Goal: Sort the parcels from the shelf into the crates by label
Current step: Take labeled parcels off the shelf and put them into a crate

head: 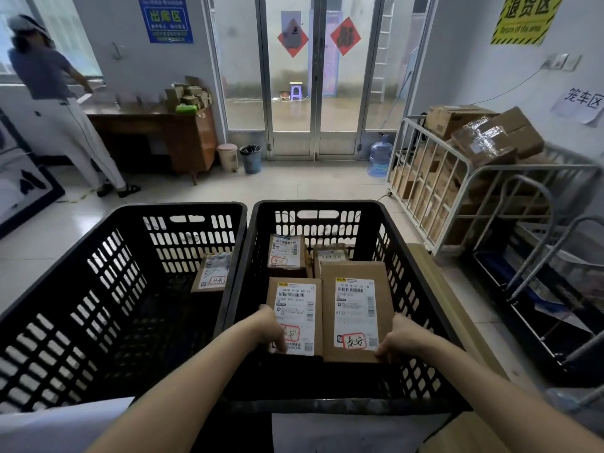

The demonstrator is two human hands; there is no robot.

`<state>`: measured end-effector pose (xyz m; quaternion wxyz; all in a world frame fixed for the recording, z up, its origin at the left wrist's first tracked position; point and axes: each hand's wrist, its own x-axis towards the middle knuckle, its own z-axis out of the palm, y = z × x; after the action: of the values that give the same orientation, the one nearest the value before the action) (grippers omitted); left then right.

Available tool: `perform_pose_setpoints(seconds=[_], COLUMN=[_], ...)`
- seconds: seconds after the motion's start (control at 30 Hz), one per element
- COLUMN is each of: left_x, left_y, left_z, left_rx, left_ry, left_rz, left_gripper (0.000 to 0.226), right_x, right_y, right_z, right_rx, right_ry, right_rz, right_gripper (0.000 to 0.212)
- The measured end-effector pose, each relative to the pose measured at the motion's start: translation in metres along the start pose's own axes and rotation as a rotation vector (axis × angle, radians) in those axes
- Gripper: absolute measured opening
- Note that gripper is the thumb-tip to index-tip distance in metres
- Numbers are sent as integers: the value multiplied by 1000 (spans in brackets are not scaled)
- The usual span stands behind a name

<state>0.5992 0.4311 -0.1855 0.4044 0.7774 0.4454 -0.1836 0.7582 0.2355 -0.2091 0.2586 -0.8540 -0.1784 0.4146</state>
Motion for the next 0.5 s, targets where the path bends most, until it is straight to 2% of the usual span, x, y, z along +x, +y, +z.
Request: perform_pose_setpoints(seconds=[0.2, 0.3, 0.43, 0.5], left_x=[-3, -2, 5, 11], left_y=[-8, -16, -17, -14], left_z=[4, 10, 14, 15], left_rx=[118, 154, 191, 210], left_ry=[-27, -71, -96, -95], left_rz=[-42, -74, -94, -107], left_gripper=[94, 84, 81, 85], right_x=[-4, -8, -3, 6], right_y=[12, 18, 16, 12], right_z=[9, 12, 12, 11], right_rx=[-67, -115, -178, -191], right_ry=[-44, -73, -94, -105], right_rz=[35, 72, 144, 167], right_gripper=[37, 32, 38, 33])
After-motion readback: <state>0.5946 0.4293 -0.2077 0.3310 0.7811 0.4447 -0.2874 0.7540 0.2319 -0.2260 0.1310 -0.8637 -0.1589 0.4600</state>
